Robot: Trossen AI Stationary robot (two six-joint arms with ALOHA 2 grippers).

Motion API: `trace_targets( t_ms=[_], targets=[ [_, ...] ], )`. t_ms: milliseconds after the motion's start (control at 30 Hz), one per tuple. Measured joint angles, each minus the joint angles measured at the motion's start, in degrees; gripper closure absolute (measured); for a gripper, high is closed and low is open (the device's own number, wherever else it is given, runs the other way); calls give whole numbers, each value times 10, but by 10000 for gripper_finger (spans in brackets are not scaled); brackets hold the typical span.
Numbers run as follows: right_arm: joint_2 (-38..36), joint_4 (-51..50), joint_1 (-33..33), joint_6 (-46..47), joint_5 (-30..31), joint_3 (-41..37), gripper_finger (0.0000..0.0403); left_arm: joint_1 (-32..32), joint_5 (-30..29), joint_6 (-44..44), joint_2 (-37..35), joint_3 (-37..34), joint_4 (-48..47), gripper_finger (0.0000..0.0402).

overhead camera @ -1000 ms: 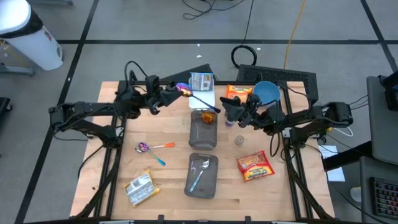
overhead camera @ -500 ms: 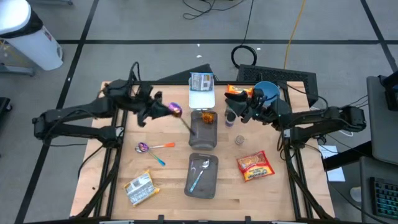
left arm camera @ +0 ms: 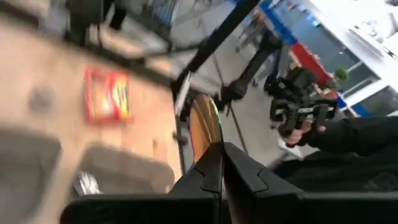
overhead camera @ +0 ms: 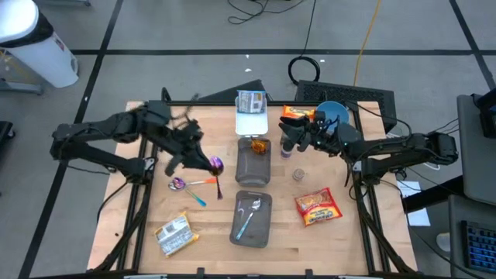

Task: Pick & Place Food Item
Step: Put the blue spoon into the bottom black bin

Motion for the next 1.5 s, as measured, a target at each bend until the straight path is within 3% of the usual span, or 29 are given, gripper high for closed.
trace_targets(
  t_ms=[167,333,467,667,1033,1500],
  targets=[
    [0,5,8,-23,-11,0,150,-32,0,-81,74,6,8,398],
    [0,-15,8,-13,-76,0,150,-59,-1,-160,154,6,41,397],
    [-10,-54,11,-2,-122,0,150,-75,-1,-230,213,6,124,399],
    [-92,-148,9,-45,-121,-13,150,-79,-16,-313,281,6,207,399],
    [-269,-362,8,-111,-66,-14,150,-73,-21,-336,319,6,134,399],
    [-269,-387,7,-126,-55,-18,150,-31,-23,-327,344,7,125,399]
  ],
)
